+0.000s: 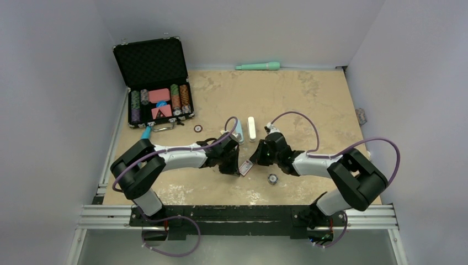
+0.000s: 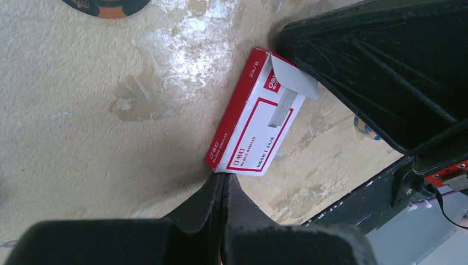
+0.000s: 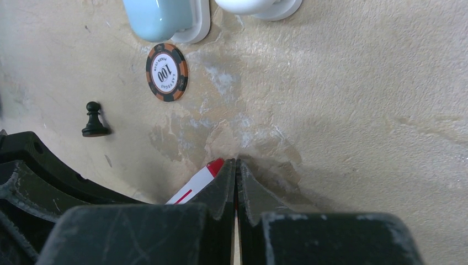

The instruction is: Unload the staples from the stapler

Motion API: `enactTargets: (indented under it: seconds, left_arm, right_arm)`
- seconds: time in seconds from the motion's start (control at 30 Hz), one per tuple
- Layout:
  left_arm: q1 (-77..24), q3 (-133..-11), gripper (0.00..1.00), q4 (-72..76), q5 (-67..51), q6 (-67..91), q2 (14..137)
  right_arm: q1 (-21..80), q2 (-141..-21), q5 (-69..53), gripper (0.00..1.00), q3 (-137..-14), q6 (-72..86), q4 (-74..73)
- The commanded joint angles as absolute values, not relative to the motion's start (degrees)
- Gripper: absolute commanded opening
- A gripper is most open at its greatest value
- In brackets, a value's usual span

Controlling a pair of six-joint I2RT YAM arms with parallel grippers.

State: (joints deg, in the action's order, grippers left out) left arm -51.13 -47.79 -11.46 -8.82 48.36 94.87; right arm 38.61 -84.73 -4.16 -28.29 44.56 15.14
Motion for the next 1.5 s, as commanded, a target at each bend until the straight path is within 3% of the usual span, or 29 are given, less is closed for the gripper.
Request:
enactTargets:
  seconds: [0.0, 0.4, 0.63, 0.8, 0.83, 0.9, 0.93, 0.97, 1.23, 1.47]
  left_arm:
    - [-51.33, -49.22, 0.00, -12.37, -6.69, 46.30, 95.30]
    - [-51.26, -51.10, 0.00, -20.63, -2.04, 43.43, 91.27]
    - [-51.27, -54.96, 0.00, -26.04, -0.23, 41.97, 88.91]
    - [-51.29, -58.56, 0.00, -31.59, 1.26, 40.52, 85.47]
    - [-51.26, -59.02, 0.00, -32.66, 1.46, 40.18, 84.46]
    - [-51.31, -59.71, 0.00, -34.80, 1.57, 39.77, 82.19]
    - [-51.30, -59.76, 0.03, -35.64, 1.49, 39.61, 80.71]
    - [-51.28, -59.51, 0.07, -36.45, 1.42, 39.57, 79.20]
    - [-50.65, -57.37, 0.56, -45.10, 0.37, 38.50, 61.83]
    - [-48.93, -59.29, 0.66, -55.51, 3.84, 33.49, 49.09]
  right_arm:
    - [41.44, -83.94, -4.16, 0.00, -28.37, 44.74, 8.79]
    - [45.61, -70.31, -0.03, 0.00, -24.85, 51.01, 0.32]
    - [49.71, -59.50, -0.22, 0.08, -22.48, 54.34, -4.93]
    - [50.55, -53.93, -0.16, 0.35, -23.98, 53.63, -9.81]
    - [50.62, -52.77, -0.08, 0.50, -24.68, 53.35, -10.98]
    - [50.67, -50.77, -0.09, 0.65, -26.16, 52.67, -13.22]
    - [50.71, -49.65, -0.04, 0.76, -27.10, 52.35, -14.27]
    - [50.71, -49.05, 0.66, 0.80, -28.21, 51.99, -15.49]
    - [50.70, -47.21, 2.64, 0.91, -35.72, 48.89, -21.80]
    - [50.71, -43.38, 3.09, 0.97, -39.52, 47.27, -24.63]
